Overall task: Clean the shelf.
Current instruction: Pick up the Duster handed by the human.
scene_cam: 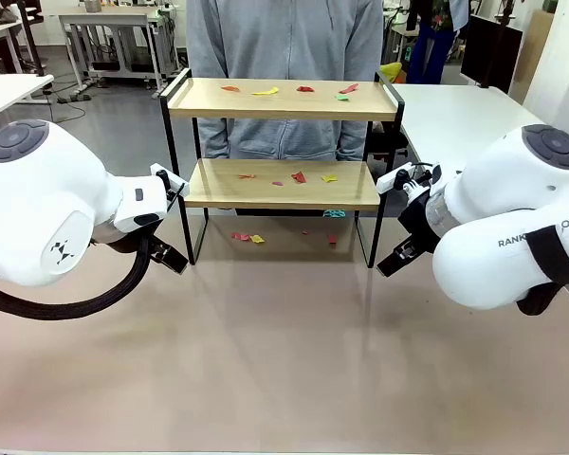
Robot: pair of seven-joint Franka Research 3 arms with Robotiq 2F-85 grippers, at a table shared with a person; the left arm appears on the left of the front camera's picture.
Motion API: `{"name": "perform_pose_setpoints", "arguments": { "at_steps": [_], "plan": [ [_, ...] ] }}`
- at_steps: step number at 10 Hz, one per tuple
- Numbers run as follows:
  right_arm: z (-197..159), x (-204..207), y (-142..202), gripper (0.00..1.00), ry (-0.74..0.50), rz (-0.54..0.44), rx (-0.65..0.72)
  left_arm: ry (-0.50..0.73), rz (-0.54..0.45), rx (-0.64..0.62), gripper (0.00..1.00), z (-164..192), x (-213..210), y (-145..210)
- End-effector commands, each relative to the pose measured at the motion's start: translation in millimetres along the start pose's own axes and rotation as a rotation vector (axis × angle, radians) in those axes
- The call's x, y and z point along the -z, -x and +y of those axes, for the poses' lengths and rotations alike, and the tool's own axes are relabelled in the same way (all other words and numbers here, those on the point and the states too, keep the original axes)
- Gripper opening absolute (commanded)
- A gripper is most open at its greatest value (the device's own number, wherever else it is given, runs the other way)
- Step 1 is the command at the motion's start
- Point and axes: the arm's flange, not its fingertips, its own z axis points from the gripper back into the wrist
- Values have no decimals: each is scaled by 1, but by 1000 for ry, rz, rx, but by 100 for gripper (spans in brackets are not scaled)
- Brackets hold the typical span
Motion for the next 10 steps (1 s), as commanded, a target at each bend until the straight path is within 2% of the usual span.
{"name": "perform_pose_setpoints", "arguments": {
  "at_steps": [1,3,4,6,8,9,10],
  "plan": [
    [0,0,0,100,0,0,1,0,0,1,100,0,0,0],
    [0,0,0,100,0,0,0,0,0,0,100,0,0,0],
    [-14,-20,-22,100,-15,-22,19,43,-34,1,100,9,-21,-19],
    [-44,-59,-44,100,-42,-63,29,161,-18,-2,100,38,-73,-41],
    [-79,-92,-47,100,-103,-128,-4,225,-10,67,100,67,-112,-48],
    [-98,-103,-44,100,-144,-156,-52,290,-13,113,100,84,-125,-46],
    [-122,-112,-39,100,-146,-181,-85,405,-18,177,100,109,-132,-42]
  ]
}}
